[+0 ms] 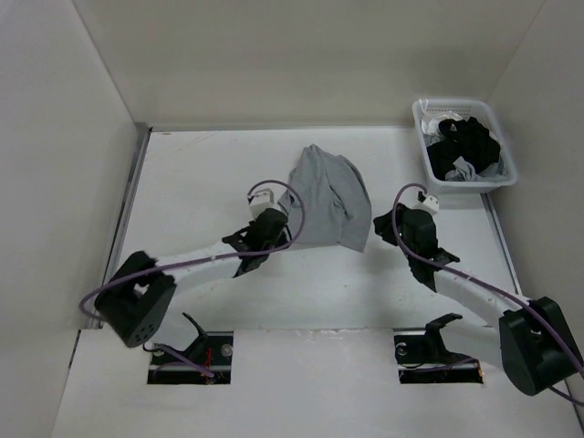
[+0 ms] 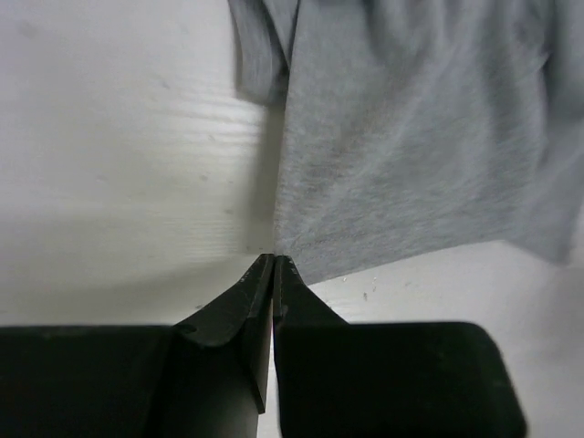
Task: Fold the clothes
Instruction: Flatten the tank top out
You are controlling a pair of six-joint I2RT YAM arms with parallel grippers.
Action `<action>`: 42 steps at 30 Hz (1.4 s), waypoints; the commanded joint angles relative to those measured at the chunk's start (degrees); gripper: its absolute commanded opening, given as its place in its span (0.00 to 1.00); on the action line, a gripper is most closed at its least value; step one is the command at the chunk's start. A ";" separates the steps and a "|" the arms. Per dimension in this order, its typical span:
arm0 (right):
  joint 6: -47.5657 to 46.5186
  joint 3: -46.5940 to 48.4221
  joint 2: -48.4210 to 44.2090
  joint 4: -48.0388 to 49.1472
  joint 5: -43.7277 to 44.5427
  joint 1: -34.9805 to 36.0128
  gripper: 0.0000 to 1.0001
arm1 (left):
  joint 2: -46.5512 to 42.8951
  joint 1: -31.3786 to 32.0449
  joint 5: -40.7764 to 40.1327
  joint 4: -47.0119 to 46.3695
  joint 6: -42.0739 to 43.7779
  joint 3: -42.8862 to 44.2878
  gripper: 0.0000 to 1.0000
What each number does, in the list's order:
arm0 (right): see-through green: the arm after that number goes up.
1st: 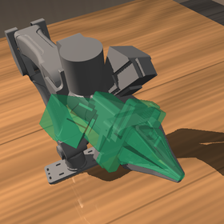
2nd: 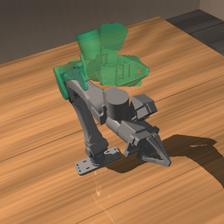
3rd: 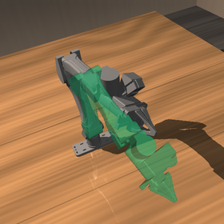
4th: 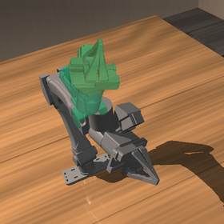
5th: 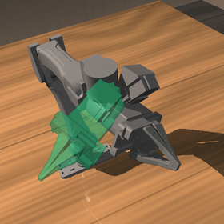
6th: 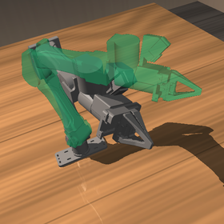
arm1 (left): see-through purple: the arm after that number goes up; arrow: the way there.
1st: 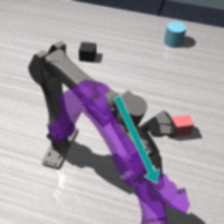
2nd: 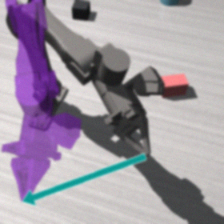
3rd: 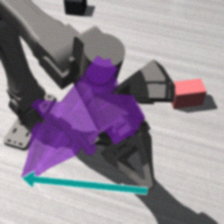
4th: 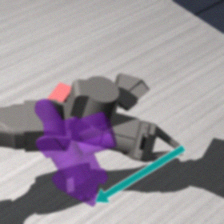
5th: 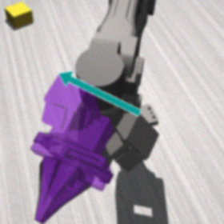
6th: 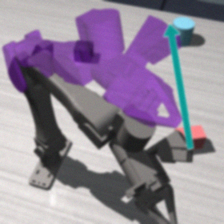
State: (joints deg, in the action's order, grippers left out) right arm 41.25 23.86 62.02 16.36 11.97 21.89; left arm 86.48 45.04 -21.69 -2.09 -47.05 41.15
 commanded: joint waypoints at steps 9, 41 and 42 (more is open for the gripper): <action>4.53 6.63 7.41 -16.70 4.20 10.56 0.45 | -22.14 -9.48 0.94 -2.39 0.90 -9.32 0.00; 13.94 11.92 19.72 -26.73 9.83 18.05 0.29 | -23.02 -14.06 11.32 -12.94 1.78 -16.36 0.01; 13.94 11.74 19.89 -26.38 9.66 18.05 0.29 | -23.02 -14.06 11.32 -12.94 1.78 -16.36 0.01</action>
State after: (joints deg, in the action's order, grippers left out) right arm 54.24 34.94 80.34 -9.63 22.09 39.11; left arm 64.66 31.40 -11.09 -11.86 -45.80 25.34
